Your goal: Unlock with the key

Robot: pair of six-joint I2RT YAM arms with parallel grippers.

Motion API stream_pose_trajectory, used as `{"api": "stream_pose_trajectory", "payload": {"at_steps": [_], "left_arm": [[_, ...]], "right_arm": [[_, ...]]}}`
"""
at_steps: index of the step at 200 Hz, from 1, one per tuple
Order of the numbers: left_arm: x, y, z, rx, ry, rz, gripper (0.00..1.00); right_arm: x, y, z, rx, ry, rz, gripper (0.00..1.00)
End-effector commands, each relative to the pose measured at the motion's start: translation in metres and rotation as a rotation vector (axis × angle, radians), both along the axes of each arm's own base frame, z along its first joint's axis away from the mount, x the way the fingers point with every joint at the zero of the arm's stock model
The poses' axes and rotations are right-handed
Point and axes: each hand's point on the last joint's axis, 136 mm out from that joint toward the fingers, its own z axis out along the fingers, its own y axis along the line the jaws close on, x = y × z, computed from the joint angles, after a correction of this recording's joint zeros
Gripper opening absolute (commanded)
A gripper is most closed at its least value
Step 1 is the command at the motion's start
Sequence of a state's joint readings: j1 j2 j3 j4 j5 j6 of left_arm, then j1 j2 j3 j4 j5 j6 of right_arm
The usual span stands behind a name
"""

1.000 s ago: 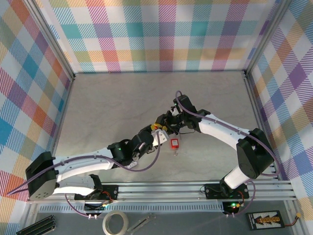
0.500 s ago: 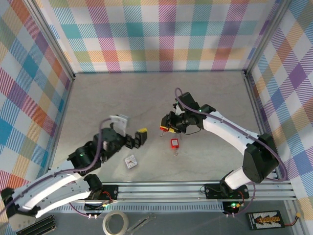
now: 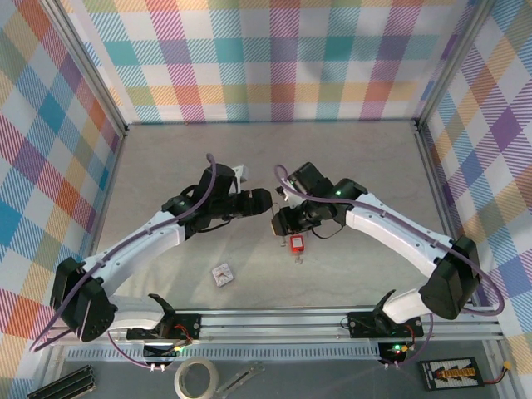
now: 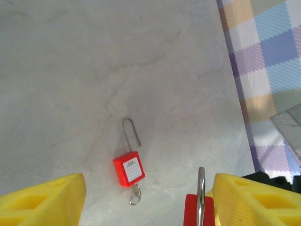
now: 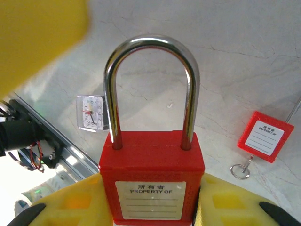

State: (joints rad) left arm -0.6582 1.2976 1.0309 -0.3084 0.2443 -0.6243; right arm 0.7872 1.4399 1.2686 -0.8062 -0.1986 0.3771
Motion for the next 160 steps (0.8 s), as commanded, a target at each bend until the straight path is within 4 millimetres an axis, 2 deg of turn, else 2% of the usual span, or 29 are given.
{"api": "stream_pose_trajectory", "payload": {"at_steps": [1,18,43,54,76,124,160], "left_arm": [[-0.008,-0.013,0.01,-0.087,0.068,-0.044,0.67],[-0.01,-0.015,0.002,-0.088,0.101,-0.047,0.61],[-0.014,-0.015,-0.007,-0.097,0.136,-0.051,0.58],[-0.012,-0.019,-0.004,-0.12,0.125,-0.058,0.55],[-0.013,-0.023,-0.012,-0.134,0.152,-0.065,0.52],[-0.01,-0.03,-0.023,-0.131,0.179,-0.079,0.32],[-0.004,-0.028,-0.04,-0.085,0.198,-0.066,0.09]], "right_arm": [[0.002,0.002,0.004,-0.031,-0.033,0.052,0.0],[0.003,0.003,0.004,-0.042,-0.038,0.058,0.0],[0.004,0.006,0.003,-0.052,-0.033,0.068,0.0],[0.004,0.007,0.001,-0.06,-0.026,0.073,0.0],[0.003,0.012,0.0,-0.059,-0.021,0.088,0.0],[0.001,0.015,-0.003,-0.072,-0.011,0.096,0.0],[-0.002,0.013,-0.004,-0.076,-0.003,0.097,0.0]]}}
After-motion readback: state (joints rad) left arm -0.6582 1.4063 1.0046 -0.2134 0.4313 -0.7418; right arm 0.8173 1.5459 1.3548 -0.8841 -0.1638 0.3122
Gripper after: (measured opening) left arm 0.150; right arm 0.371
